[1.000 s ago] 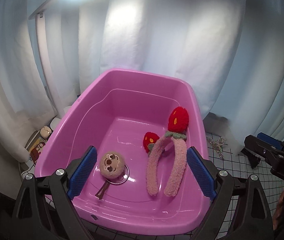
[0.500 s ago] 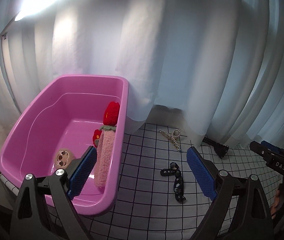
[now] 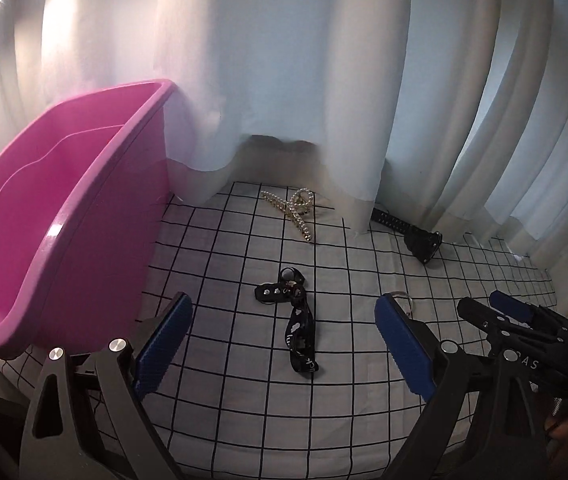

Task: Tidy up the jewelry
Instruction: 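Move both tools back over the table toward the silver bangle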

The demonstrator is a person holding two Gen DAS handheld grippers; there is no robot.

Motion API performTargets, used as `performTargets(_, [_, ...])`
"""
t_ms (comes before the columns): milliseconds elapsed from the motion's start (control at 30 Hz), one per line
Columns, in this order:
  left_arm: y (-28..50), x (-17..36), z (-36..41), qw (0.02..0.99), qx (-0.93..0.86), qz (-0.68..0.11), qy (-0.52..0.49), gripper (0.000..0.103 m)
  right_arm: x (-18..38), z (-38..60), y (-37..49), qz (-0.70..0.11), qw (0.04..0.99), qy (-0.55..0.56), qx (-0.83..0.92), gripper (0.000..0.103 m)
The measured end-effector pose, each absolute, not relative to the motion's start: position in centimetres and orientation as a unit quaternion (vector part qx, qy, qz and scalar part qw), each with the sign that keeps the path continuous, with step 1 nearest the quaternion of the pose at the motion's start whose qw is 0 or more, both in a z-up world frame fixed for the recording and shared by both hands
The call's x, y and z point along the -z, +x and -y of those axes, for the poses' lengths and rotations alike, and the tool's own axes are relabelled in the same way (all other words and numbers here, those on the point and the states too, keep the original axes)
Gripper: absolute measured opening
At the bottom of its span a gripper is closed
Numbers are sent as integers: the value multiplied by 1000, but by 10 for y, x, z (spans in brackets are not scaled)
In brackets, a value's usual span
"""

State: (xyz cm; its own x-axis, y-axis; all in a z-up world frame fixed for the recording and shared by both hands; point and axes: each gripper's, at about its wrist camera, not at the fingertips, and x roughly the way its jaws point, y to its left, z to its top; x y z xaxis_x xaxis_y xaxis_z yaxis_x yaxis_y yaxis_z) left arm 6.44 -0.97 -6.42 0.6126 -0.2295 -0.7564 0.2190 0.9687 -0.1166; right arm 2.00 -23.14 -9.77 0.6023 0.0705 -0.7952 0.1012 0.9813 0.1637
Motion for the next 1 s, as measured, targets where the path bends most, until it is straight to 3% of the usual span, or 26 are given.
performTargets(400, [100,150,26,877,96,-469,39,91,167,230,46,-477,873,98,12,66])
performTargets(1000, [129,188,47,873,97,-473,67,91,201,218,79,-490,869,64,24,66])
